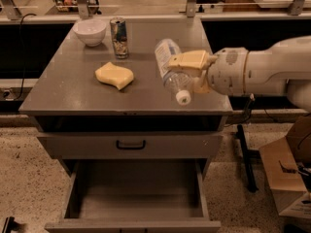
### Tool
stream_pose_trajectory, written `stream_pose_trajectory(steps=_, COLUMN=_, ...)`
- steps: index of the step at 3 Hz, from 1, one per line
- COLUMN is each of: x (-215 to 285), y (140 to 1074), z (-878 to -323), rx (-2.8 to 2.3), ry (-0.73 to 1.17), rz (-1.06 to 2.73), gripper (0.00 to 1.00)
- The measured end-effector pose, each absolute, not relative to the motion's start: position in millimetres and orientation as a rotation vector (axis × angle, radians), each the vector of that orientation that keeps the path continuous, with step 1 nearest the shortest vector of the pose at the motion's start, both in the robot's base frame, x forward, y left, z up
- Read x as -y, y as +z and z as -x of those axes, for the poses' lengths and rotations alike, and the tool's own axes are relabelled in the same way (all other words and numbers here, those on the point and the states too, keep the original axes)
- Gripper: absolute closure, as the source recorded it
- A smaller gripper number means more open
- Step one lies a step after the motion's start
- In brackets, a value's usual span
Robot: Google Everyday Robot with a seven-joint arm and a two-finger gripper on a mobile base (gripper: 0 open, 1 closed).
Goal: Pick blue plastic bottle from middle drawer and place on counter
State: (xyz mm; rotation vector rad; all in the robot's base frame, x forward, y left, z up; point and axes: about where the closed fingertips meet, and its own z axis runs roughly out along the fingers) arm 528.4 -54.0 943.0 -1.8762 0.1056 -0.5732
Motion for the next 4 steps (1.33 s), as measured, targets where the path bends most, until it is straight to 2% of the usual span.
stream_pose_trajectory(steps=3, x=36, y=913, z=-601, rx=-0.262, ry=-0.732, rz=2.173, gripper=1.00)
stream_pose_trajectory(steps=4, x=27, y=896, z=-606, rx=-0.297, ry=-0.739, rz=2.252, gripper=0.81)
